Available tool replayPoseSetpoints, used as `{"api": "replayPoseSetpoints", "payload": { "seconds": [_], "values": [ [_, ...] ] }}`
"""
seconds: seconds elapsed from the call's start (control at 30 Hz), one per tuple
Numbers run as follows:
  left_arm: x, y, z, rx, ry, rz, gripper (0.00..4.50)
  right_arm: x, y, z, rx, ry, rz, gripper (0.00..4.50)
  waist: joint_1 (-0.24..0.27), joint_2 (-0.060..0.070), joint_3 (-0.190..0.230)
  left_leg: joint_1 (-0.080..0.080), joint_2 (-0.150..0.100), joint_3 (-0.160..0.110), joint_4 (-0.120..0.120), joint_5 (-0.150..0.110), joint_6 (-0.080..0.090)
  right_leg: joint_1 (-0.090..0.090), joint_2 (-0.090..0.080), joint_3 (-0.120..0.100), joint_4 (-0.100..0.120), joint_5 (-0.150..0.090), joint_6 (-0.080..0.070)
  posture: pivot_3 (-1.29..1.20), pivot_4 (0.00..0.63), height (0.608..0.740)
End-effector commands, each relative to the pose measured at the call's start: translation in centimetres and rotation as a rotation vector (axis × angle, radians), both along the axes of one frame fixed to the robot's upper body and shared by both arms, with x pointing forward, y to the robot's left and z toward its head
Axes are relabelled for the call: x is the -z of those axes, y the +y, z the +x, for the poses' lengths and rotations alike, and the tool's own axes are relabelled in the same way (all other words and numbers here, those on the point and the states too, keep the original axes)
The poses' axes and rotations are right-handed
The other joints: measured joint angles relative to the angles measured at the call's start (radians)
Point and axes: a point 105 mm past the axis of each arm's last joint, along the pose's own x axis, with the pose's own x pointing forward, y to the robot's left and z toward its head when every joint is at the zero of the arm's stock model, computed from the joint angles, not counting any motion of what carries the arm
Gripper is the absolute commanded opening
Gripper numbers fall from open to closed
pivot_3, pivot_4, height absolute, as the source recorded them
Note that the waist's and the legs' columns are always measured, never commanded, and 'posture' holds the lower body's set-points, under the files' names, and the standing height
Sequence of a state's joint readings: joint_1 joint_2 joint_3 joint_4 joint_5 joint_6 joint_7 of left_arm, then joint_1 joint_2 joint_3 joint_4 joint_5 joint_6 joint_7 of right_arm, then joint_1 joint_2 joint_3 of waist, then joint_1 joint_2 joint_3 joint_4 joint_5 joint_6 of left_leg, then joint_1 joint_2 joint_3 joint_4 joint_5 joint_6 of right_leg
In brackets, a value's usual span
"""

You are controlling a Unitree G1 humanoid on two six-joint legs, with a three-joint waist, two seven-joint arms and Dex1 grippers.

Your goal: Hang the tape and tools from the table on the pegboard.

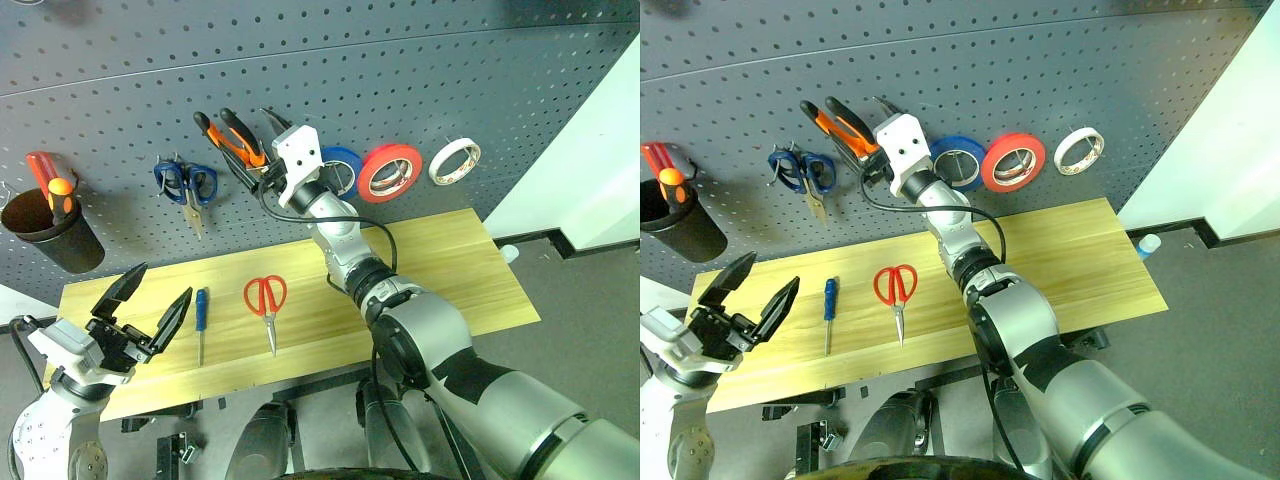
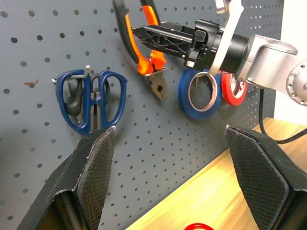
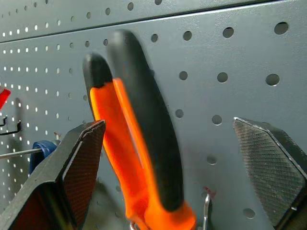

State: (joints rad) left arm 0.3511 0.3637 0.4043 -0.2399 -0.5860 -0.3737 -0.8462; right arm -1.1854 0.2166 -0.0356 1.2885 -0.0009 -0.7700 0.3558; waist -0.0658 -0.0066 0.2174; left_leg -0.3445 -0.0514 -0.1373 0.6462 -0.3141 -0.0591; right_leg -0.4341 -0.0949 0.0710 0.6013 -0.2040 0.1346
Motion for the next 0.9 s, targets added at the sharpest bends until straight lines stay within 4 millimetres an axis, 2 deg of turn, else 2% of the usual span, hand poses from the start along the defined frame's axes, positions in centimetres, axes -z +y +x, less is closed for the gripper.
{"api": "replayPoseSetpoints", "payload": {
  "seconds": [0.03,0.17,0.3,0.5,0.67,0.8,0.9],
  "values": [
    [-0.8,-0.5,-0.1,0.016,-0.021,0.022,3.82,-1.7,1.5,-1.1,-0.026,-0.04,0.056,4.46,0.0,0.0,0.0,0.0,0.0,0.0,0.0,0.0,0.0,0.0,0.0,0.0,0.0,0.0,0.0,0.13,0.218,0.738],
    [-0.7,-0.1,-0.1,-0.008,-0.015,0.021,3.82,-2.3,0.3,-0.8,0.033,-0.106,0.052,4.46,-0.001,0.0,0.0,0.0,0.0,0.0,0.0,0.0,0.0,0.0,0.0,0.0,0.0,0.0,0.0,0.13,0.212,0.738],
    [-0.1,0.4,-1.3,-0.023,0.059,-0.011,3.82,-2.6,-2.0,-1.7,0.045,-0.237,0.09,4.46,-0.003,-0.001,0.0,-0.001,0.0,0.0,0.0,0.0,0.0,-0.001,0.0,0.0,-0.001,0.0,0.001,0.1,0.2,0.738],
    [2.2,0.7,-2.7,-0.047,0.191,-0.02,3.82,-2.5,-3.5,-4.5,-0.054,-0.395,0.104,4.46,-0.003,-0.001,-0.001,-0.011,0.0,0.0,0.0,0.0,0.0,-0.01,0.0,0.0,-0.002,0.002,0.003,0.06,0.179,0.738],
    [3.8,0.3,-2.0,-0.091,0.261,-0.006,3.82,-2.4,-4.9,-7.8,-0.159,-0.497,0.045,4.46,-0.001,-0.002,-0.002,-0.011,0.0,0.0,0.001,0.0,0.0,-0.009,0.0,0.0,-0.002,0.002,0.003,0.06,0.155,0.738],
    [5.2,-0.5,-0.6,-0.141,0.316,0.009,3.82,-1.5,-6.8,-10.0,-0.251,-0.454,-0.053,4.46,0.02,-0.004,-0.003,-0.011,0.0,0.0,0.002,0.0,0.0,-0.008,0.0,0.0,-0.002,0.002,0.003,0.06,0.14,0.738],
    [6.8,-1.6,0.0,-0.133,0.418,-0.057,3.82,0.3,-9.0,-10.8,-0.268,-0.324,-0.171,4.46,0.027,-0.006,-0.005,-0.011,0.0,0.001,0.002,0.0,-0.001,-0.008,0.0,0.0,-0.002,0.002,0.003,0.05,0.128,0.738]
  ]
}}
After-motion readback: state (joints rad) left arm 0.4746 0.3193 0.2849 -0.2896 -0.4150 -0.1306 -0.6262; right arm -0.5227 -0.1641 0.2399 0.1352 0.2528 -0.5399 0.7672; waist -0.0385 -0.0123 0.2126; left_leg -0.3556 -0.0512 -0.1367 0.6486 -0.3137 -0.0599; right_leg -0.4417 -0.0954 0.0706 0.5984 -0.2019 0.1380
